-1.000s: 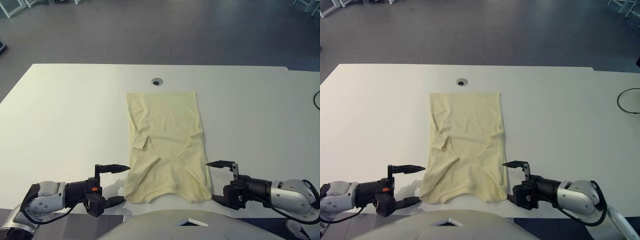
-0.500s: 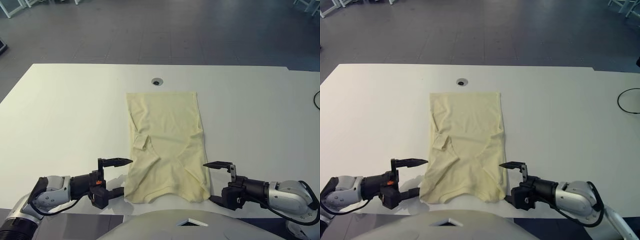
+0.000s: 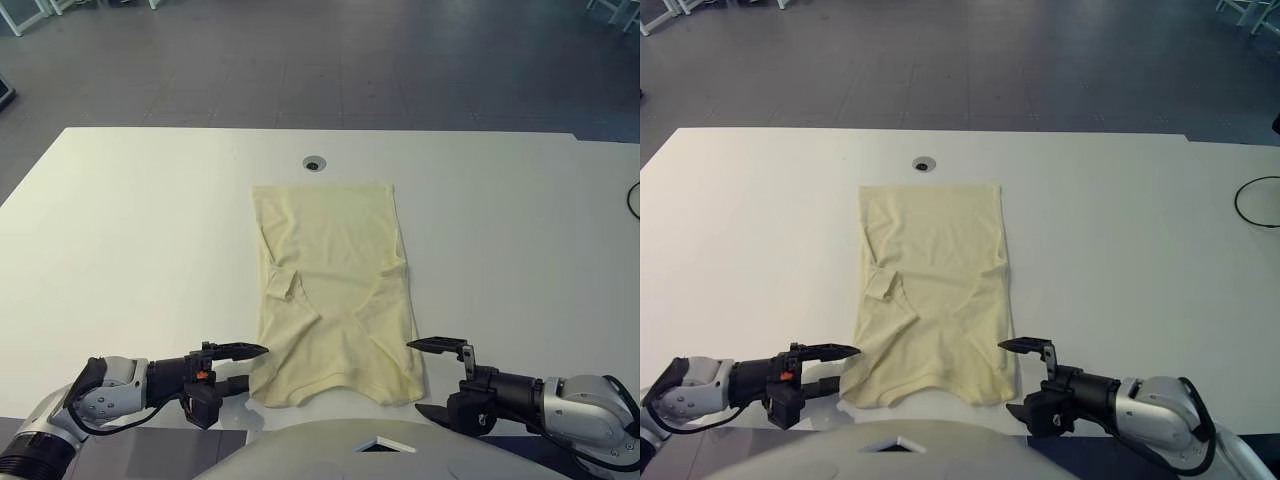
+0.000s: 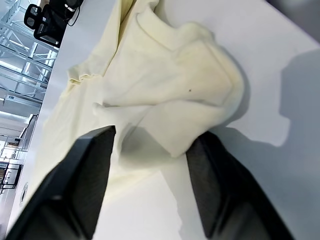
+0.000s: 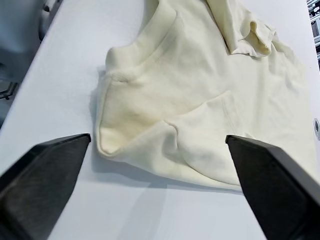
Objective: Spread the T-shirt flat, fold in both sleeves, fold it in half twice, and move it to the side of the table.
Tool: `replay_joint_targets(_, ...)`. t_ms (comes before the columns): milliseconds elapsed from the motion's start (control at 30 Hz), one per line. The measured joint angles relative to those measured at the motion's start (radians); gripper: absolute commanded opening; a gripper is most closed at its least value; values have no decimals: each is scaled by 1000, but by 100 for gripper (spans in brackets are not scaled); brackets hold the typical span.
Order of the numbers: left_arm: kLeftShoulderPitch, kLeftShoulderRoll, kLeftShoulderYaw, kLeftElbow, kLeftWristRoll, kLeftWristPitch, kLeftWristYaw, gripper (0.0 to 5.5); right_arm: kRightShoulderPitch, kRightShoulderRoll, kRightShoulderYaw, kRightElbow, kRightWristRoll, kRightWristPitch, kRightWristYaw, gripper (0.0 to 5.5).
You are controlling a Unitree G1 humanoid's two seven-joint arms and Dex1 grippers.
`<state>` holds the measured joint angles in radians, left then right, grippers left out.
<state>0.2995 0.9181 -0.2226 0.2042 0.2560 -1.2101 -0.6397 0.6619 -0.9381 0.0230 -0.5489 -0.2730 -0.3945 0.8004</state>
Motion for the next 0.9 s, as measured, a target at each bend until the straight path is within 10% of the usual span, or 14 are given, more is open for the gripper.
replay_joint_targets(433, -22, 16, -11, 5, 14, -13, 45, 0, -29, 1, 24, 35, -52, -3, -32, 240)
replay_joint_targets(900, -35, 36, -38, 0, 14, -13, 67, 0, 5, 1, 32, 28, -53, -15, -19, 27)
